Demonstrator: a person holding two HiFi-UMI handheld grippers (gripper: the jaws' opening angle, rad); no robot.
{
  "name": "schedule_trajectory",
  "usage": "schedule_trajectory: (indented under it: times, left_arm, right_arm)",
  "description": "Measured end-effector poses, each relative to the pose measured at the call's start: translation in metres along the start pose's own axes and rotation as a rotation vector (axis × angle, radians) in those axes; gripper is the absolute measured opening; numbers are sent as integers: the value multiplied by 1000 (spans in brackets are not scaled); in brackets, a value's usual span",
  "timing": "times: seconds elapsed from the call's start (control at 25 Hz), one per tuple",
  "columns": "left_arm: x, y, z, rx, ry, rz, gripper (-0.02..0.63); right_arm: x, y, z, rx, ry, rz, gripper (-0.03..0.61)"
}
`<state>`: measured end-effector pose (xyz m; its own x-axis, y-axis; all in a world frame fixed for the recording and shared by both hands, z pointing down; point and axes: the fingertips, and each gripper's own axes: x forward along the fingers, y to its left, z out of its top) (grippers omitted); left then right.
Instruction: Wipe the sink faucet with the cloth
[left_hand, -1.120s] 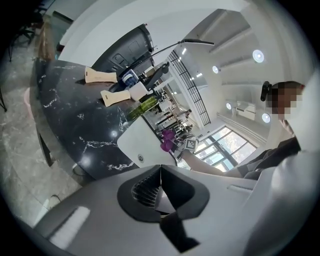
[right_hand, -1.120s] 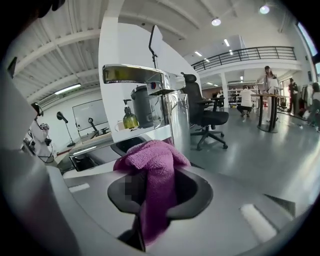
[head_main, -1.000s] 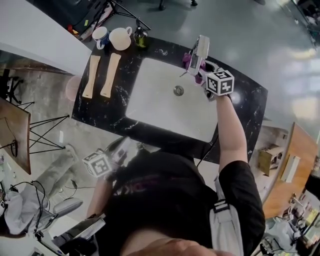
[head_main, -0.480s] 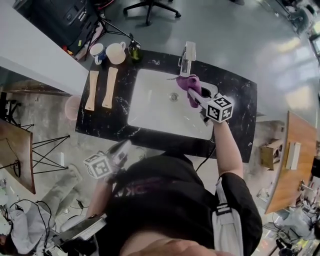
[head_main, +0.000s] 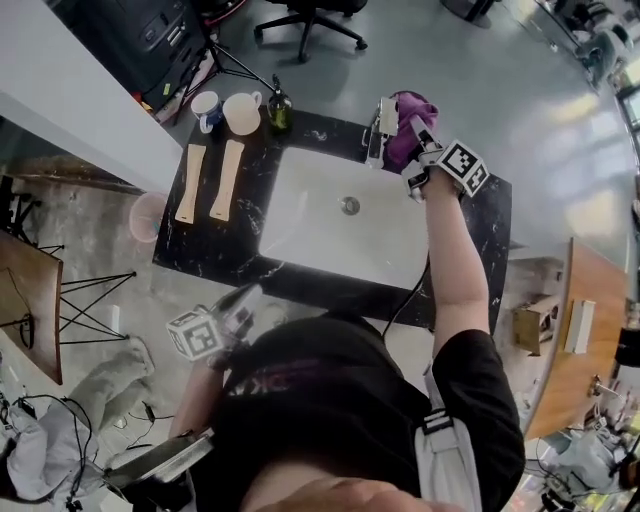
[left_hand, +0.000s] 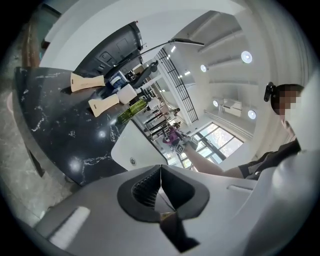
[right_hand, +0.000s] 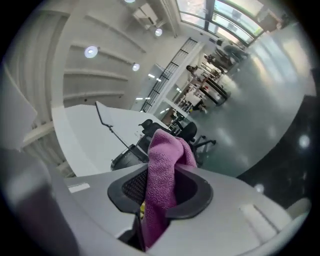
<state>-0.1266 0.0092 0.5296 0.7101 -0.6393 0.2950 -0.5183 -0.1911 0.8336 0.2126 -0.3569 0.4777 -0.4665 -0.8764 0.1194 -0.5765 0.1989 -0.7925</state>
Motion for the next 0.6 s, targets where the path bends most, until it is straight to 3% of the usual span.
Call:
schedule_trajectory:
  times: [0.08, 0.28, 0.4, 0.6]
  left_arm:
    - [-3, 3, 0, -13, -19, 23, 3]
    - [-7, 13, 0, -46, -62, 75, 3]
    - [-11, 19, 1, -67, -87, 97, 3]
    - [-11, 22, 2, -80, -97, 104, 3]
  right_arm:
    - [21, -23, -14, 94, 48, -45, 107]
    - [46, -77, -52, 178, 153, -191, 106]
    - [48, -106, -70, 183, 231, -291, 106]
    - [49, -128, -88, 212, 282, -378, 106]
